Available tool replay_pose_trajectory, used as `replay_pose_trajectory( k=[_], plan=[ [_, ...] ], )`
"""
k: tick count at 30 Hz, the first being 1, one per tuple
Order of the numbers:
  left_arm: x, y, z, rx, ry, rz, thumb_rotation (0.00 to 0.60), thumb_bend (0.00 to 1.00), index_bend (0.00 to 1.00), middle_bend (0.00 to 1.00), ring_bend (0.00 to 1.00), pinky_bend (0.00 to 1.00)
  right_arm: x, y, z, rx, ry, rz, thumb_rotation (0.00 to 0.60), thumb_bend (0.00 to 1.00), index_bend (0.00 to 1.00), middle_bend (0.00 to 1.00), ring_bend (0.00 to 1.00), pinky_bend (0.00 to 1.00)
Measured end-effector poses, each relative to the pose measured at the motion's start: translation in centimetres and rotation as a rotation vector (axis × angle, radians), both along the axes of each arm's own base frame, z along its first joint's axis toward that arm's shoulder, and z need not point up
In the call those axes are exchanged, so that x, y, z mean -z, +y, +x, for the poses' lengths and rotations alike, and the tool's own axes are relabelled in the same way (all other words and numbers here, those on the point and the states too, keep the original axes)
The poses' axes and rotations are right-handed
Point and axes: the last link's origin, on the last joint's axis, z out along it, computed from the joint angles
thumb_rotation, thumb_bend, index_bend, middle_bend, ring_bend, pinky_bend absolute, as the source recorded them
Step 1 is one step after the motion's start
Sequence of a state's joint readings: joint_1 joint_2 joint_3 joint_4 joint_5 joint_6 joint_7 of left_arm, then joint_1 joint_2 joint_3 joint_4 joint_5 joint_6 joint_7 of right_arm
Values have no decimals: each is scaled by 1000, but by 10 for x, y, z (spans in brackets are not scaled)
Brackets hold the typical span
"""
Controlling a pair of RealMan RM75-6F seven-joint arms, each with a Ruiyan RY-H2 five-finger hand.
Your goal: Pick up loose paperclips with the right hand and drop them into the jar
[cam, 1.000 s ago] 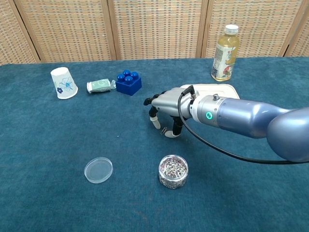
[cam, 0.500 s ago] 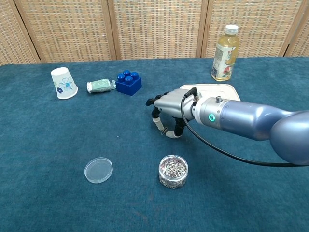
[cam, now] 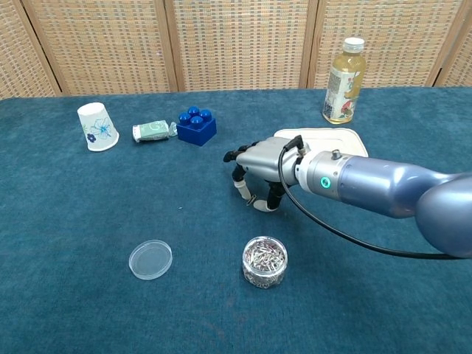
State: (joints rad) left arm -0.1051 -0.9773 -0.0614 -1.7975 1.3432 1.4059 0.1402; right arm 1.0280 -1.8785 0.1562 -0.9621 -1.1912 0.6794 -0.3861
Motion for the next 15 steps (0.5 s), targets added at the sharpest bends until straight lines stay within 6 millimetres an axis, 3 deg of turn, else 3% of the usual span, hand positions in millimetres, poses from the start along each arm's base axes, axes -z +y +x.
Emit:
replay_pose_trajectory(
  k=[15],
  plan=[
    [1,0,1,2,-2,-3,600,0,0,0,0,0,0,-1,-2,13,-14,-7,600,338,647,29,0,88]
  ],
)
